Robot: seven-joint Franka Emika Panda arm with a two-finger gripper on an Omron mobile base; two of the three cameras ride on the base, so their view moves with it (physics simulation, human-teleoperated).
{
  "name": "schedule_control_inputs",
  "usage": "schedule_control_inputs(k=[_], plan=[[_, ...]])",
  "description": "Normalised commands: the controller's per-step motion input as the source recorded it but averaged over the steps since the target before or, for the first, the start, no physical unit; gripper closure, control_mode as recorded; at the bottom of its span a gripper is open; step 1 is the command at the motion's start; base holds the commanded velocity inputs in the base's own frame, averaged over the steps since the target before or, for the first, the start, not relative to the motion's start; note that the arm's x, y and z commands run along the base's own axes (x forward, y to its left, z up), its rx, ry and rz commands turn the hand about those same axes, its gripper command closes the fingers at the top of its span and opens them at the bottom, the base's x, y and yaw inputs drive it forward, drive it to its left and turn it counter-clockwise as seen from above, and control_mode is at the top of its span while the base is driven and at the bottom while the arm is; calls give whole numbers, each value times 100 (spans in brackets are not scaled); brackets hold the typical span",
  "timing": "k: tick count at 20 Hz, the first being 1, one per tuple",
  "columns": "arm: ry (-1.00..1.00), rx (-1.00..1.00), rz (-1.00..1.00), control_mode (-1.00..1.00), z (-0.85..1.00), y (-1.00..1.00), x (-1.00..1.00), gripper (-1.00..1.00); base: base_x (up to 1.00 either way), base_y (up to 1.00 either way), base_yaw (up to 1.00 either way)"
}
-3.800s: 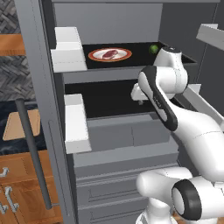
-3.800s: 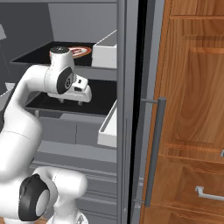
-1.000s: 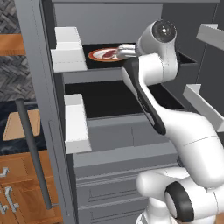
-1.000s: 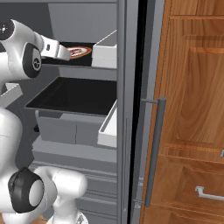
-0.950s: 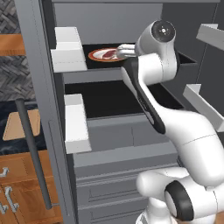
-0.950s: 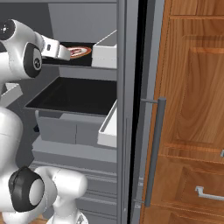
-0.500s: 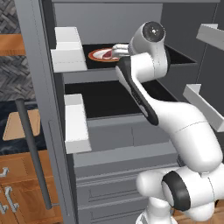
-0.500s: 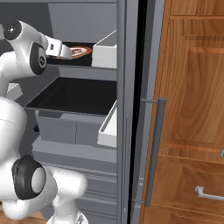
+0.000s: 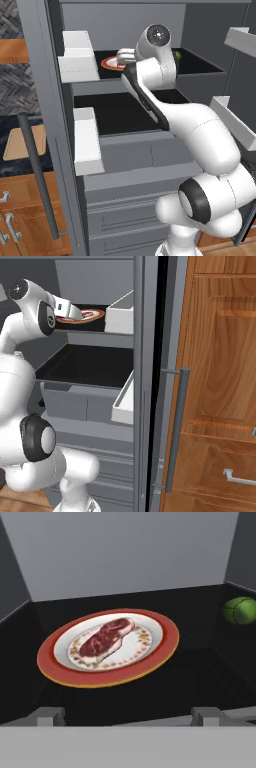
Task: Retrieve the steak from the fridge and place it on the cutting board.
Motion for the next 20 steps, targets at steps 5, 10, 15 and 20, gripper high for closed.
schedule_control_inputs(k=[5, 10, 15, 20], plan=[[6, 0, 0, -100, 0, 0, 56, -100, 0, 0, 0], [5, 0, 0, -100, -1, 2, 49, -100, 0, 0, 0], [9, 0, 0, -100, -5, 2, 48, -100, 0, 0, 0], [10, 0, 0, -100, -9, 12, 44, -100, 0, 0, 0]])
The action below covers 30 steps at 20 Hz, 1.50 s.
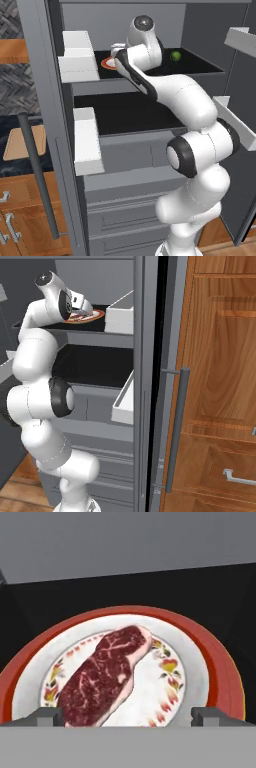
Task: Retrieve the steak from the fridge and place it on the cutting board.
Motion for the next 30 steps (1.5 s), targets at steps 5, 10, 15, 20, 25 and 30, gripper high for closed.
schedule_control_inputs(k=[5, 10, 15, 20, 25, 30], plan=[[9, 0, 0, -100, -12, 21, 42, -100, 0, 0, 0], [8, 0, 0, -100, -13, 25, 44, -100, 0, 0, 0], [9, -1, 0, -100, -23, 5, 19, -100, 0, 0, 0], [1, -1, 0, -100, -36, 0, 1, -100, 0, 0, 0], [3, -2, 0, -100, -43, 0, 1, -100, 0, 0, 0], [-6, 0, 0, -100, -36, -2, 1, -100, 0, 0, 0]])
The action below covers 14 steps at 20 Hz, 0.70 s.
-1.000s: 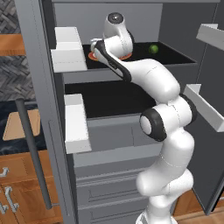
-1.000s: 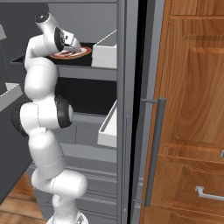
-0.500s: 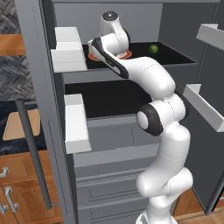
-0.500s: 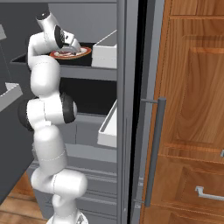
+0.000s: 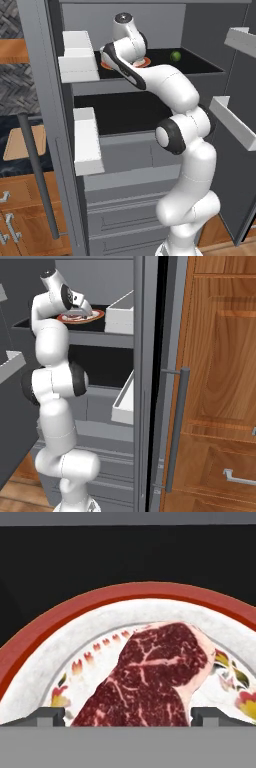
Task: Retrieve the steak from the fridge and place it on the cutting board.
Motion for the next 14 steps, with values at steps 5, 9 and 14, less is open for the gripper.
schedule_control_inputs(k=[5, 9, 14], plan=[[-2, 0, 0, -100, -47, -1, 5, -100, 0, 0, 0], [0, 1, 0, -100, -21, 0, 0, 100, 0, 0, 0], [0, 1, 0, -100, -15, 0, 0, 100, 0, 0, 0]])
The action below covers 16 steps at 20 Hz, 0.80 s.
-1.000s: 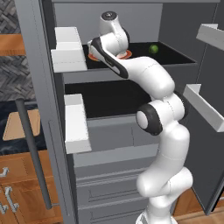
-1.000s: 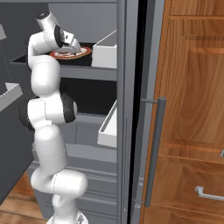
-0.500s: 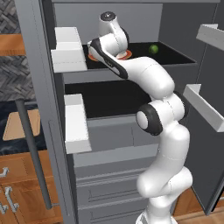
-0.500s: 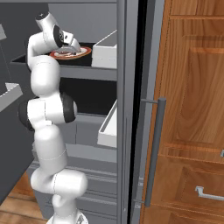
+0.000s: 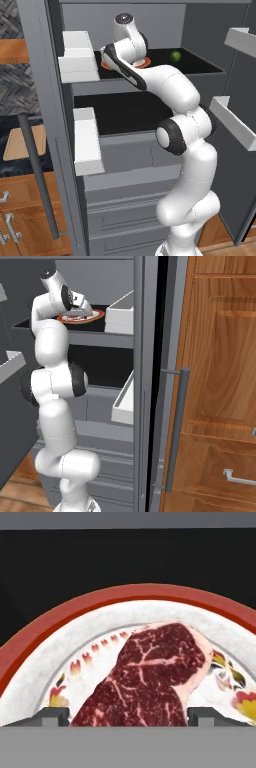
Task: Retrieve the steak from the fridge and place it on the cutting board.
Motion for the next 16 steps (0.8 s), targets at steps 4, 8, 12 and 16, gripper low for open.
schedule_control_inputs(k=[4, 8, 12, 16], plan=[[0, 0, 0, -100, -3, 0, 0, 100, 0, 0, 0], [-3, 0, 0, -100, 0, -1, 3, 100, 0, 0, 0], [-22, 0, 0, -100, 0, 0, 1, 100, 0, 0, 0], [-19, 0, 0, -100, 0, 0, 0, 100, 0, 0, 0]])
